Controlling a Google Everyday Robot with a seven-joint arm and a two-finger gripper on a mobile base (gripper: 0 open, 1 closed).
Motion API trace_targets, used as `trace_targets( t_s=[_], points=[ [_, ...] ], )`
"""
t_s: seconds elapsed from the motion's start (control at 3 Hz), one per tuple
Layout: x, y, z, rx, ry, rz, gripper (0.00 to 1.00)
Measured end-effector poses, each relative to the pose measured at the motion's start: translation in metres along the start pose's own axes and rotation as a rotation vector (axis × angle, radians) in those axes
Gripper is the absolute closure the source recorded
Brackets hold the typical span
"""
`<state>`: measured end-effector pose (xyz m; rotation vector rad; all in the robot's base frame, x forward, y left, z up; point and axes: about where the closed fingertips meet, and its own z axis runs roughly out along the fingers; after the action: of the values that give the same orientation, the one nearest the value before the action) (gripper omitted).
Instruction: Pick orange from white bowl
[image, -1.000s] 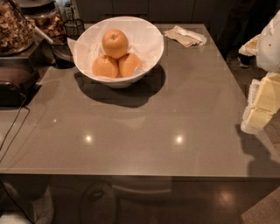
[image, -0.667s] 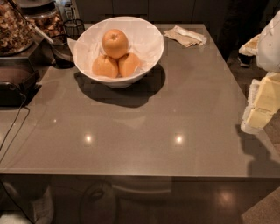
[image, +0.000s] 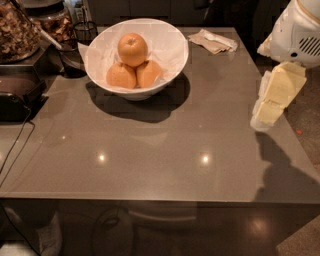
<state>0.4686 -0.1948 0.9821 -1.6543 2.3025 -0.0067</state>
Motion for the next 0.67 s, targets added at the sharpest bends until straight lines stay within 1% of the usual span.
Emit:
trace_targets(
  t_s=[0.33,0.67],
  points=[
    [-0.0604,-0.0408,0.0174,-0.043,0.012,0.005,0.0],
    [-0.0696,-0.047,0.0182,-0.018,-0.013,-0.001,0.0]
  ],
)
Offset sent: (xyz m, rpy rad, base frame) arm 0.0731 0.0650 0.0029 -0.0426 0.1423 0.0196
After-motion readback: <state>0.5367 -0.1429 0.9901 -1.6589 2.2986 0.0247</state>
